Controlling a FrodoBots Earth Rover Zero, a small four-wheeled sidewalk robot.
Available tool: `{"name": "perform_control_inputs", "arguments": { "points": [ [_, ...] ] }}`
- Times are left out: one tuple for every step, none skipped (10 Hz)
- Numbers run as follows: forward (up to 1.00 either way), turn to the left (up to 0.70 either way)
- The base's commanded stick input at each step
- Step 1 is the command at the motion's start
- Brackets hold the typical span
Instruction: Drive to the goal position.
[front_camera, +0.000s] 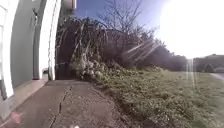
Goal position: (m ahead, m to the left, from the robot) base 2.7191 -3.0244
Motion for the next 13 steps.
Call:
{"name": "perform_control_inputs", "arguments": {
  "points": [
    [0.70, -0.28],
    [0.70, -0.31],
    [0.70, -0.34],
    [0.70, -0.35],
    [0.70, -0.35],
    [0.70, -0.35],
    [0.70, -0.35],
    [0.70, -0.35],
    [0.70, -0.35],
    [0.70, -0.35],
    [0.70, -0.35],
    [0.70, -0.35],
    [0.70, -0.35]
  ]
}}
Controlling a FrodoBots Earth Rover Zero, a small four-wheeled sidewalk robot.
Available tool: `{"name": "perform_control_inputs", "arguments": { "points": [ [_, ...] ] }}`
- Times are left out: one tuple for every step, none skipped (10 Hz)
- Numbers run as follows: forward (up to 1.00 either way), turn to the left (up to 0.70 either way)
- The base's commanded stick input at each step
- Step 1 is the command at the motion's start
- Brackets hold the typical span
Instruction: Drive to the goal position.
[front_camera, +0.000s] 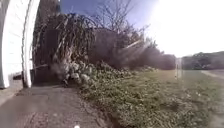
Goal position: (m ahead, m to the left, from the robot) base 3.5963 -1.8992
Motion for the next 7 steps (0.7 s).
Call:
{"name": "perform_control_inputs", "arguments": {
  "points": [
    [0.70, -0.35],
    [0.70, -0.35],
    [0.70, -0.35],
    [0.70, -0.35],
    [0.70, -0.35],
    [0.70, -0.35],
    [0.70, -0.35]
  ]
}}
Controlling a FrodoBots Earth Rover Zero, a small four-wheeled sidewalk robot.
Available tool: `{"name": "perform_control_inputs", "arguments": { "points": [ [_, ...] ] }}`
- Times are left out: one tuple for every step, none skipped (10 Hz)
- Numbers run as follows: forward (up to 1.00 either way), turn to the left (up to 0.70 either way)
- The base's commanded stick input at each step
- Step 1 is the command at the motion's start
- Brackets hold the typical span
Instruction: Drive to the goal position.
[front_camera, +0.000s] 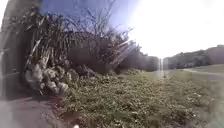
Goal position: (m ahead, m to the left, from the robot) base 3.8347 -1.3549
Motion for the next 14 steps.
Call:
{"name": "perform_control_inputs", "arguments": {
  "points": [
    [0.70, -0.34],
    [0.70, -0.34],
    [0.70, -0.34],
    [0.70, -0.34],
    [0.70, -0.33],
    [0.70, -0.20],
    [0.70, -0.08],
    [0.70, 0.00],
    [0.70, 0.00],
    [0.70, 0.00],
    [0.70, 0.00],
    [0.70, 0.00],
    [0.70, 0.00],
    [0.70, 0.00]
  ]
}}
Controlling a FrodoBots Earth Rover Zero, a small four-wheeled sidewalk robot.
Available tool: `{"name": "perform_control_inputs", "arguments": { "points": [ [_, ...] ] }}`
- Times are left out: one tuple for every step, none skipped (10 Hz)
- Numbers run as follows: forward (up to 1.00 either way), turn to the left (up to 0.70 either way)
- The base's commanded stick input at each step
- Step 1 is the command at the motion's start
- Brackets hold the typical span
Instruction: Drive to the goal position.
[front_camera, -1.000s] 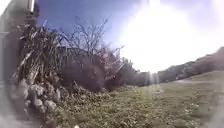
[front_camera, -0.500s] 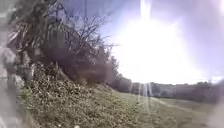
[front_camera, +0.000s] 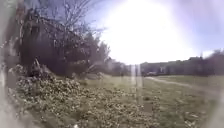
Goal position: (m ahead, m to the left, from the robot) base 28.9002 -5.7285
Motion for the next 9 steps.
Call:
{"name": "perform_control_inputs", "arguments": {
  "points": [
    [0.70, 0.00],
    [0.70, 0.00],
    [0.70, 0.00],
    [0.70, 0.00],
    [0.70, 0.00],
    [0.70, 0.00],
    [0.70, 0.00],
    [0.70, 0.00],
    [0.70, 0.00]
  ]
}}
